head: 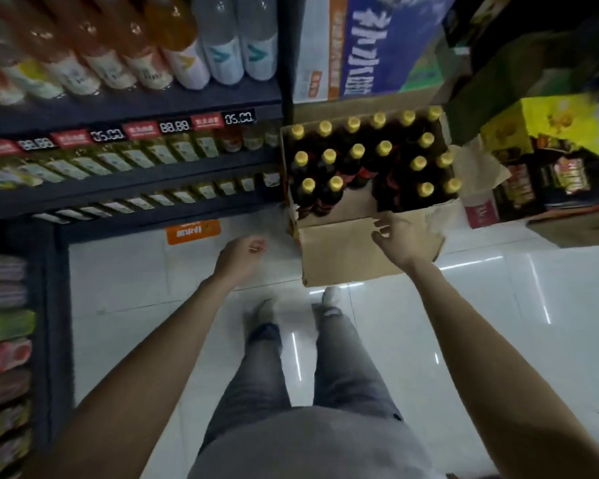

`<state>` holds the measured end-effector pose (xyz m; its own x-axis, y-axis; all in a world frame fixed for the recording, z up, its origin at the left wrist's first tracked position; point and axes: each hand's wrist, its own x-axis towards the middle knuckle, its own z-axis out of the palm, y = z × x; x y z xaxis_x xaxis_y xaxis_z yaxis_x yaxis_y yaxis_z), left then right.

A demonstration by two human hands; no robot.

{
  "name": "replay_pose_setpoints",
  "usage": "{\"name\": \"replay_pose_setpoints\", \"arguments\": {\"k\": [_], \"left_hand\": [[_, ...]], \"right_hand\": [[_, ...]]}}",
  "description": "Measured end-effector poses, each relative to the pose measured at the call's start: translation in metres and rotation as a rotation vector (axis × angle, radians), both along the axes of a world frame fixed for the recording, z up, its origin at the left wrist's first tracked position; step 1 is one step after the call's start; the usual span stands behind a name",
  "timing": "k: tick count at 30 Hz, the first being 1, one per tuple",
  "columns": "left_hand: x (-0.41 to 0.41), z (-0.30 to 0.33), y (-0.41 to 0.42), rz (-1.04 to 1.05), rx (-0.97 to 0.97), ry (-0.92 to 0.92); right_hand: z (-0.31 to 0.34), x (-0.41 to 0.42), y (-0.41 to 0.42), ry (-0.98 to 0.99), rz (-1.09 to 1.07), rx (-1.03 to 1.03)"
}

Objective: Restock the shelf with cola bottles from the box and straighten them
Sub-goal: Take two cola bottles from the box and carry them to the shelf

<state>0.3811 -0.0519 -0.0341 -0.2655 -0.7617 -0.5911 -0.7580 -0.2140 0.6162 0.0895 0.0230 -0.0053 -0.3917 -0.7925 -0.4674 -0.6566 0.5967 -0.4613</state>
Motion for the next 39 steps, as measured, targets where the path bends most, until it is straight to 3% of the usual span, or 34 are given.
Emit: {"name": "replay_pose_setpoints", "arguments": {"k": [4, 9, 14, 21, 24, 28, 31, 36, 39], "left_hand": [[-0.08, -0.021, -0.042, -0.042, -0.077, -0.04], [-0.129, -0.072, -0.076, 0.126, -0.095, -0.081], [-0.153, -0.109, -0.067, 0.296, -0.152, -0.148], [-0.172, -0.12, -0.067, 0.348, -0.309, -0.323], [-0.178, -0.118, -0.065, 0.377, -0.394, -0.308], [-0.183, -0.09, -0.053, 0.48, -0.466, -0.185], [-0.178, -0.049, -0.033, 0.605, -0.534, 0.061], [-0.149, 0.056, 0.035, 0.886, -0.563, 0.511], [-0.117, 0.103, 0.09, 0.997, -0.65, 0.604]], "right_hand": [[-0.052, -0.036, -0.061, -0.023, 0.19, 0.023], [-0.112, -0.049, -0.105, -0.177, 0.183, 0.131], [-0.153, -0.037, -0.126, -0.219, 0.306, 0.098], [-0.167, -0.03, -0.131, -0.078, 0.294, 0.03], [-0.149, -0.04, -0.125, -0.1, 0.258, -0.097], [-0.098, -0.065, -0.118, -0.214, 0.257, -0.309], [-0.043, -0.082, -0.107, -0.372, 0.289, -0.41], [0.05, -0.077, -0.084, -0.564, 0.442, -0.472], [0.092, -0.051, -0.069, -0.624, 0.586, -0.426]]}}
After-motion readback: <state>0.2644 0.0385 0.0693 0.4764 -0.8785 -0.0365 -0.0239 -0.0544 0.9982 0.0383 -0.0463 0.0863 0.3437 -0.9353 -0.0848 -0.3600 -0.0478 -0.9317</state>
